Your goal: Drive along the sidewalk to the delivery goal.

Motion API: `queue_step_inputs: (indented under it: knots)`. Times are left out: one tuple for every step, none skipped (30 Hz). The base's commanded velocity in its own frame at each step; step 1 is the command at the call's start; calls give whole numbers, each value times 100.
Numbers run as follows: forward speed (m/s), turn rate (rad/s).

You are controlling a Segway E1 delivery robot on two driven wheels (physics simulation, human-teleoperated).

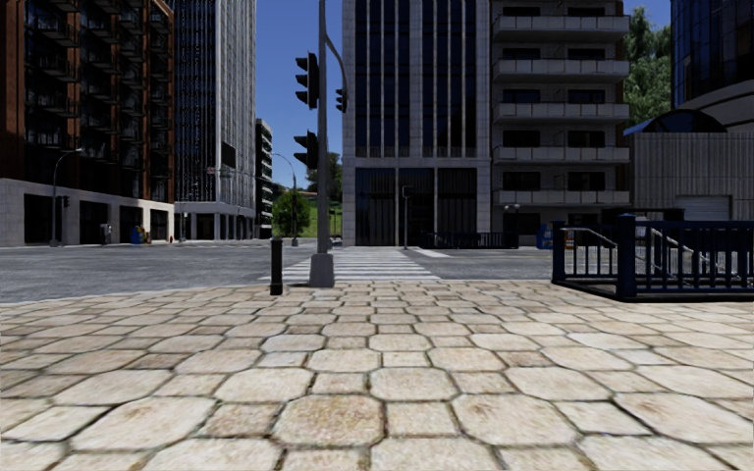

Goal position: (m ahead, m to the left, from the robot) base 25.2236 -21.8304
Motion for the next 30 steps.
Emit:
queue_step_inputs:
  knots:
    - [200,0]
    - [200,0]
    - [200,0]
    - [200,0]
    - [200,0]
    - [200,0]
    - [200,0]
    - [200,0]
    - [200,0]
    - [200,0]
    - [200,0]
    - [200,0]
    - [200,0]
    - [200,0]
    - [200,0]
    - [200,0]
    - [200,0]
    - [200,0]
    - [200,0]
    - [200,0]
    - [200,0]
    - [200,0]
    - [200,0]
    - [200,0]
    - [200,0]
    - [200,0]
    - [200,0]
    - [200,0]
    - [200,0]
    - [200,0]
